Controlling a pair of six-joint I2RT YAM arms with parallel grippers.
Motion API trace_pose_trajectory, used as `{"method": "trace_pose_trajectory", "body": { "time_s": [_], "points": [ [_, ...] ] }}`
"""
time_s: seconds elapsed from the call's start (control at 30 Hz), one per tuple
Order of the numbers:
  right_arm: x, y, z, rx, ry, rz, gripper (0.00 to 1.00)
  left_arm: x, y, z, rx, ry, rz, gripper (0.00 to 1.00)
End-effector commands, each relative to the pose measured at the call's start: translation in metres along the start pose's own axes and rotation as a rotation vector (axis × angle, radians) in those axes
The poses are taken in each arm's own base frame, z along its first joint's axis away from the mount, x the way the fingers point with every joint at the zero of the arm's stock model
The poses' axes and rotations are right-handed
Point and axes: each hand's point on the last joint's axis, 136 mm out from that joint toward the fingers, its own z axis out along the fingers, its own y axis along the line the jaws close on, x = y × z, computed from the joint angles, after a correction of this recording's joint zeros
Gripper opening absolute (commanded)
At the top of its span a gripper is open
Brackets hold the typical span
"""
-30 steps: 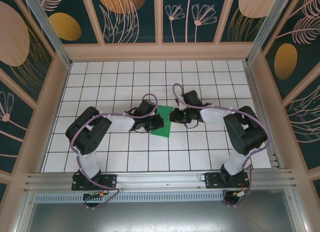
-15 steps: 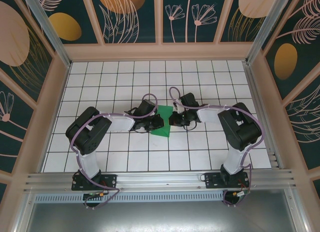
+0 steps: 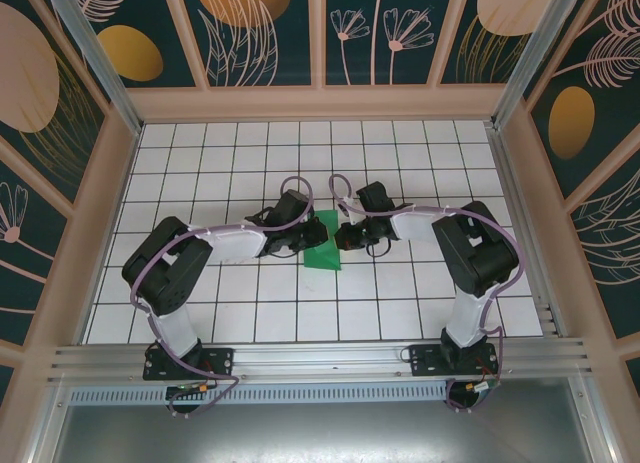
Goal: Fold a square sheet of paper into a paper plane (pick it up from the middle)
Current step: Fold the triangle a second time at the center of the table.
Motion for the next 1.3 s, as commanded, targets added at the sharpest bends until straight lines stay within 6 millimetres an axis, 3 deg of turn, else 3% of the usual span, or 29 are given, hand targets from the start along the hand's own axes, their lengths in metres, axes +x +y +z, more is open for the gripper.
{"method": "trace_pose_trajectory", "body": {
  "time_s": [0.0,0.3,0.6,0.83,1.1,1.27],
  "points": [
    [0.021,-0.021,0.012,0.077,0.078,-0.018,0.05,0.003,0.008,0.006,-0.043,0.022,0.015,0.16],
    [0.026,-0.026,0.015,0.090,0.094,-0.009,0.05,0.015,0.019,0.018,-0.065,0.077,0.009,0.16],
    [0.035,-0.038,0.018,0.130,0.126,-0.007,0.04,0.022,0.048,0.020,-0.141,0.066,-0.026,0.16],
    [0.035,-0.036,0.018,0.122,0.127,-0.010,0.05,0.005,0.059,0.005,-0.148,0.020,-0.055,0.16],
    [0.035,-0.036,0.018,0.117,0.126,-0.006,0.04,-0.005,0.088,-0.010,-0.168,-0.006,-0.110,0.16],
    [0.036,-0.036,0.017,0.115,0.126,-0.004,0.05,-0.027,0.079,-0.024,-0.159,-0.054,-0.071,0.16]
  ]
}}
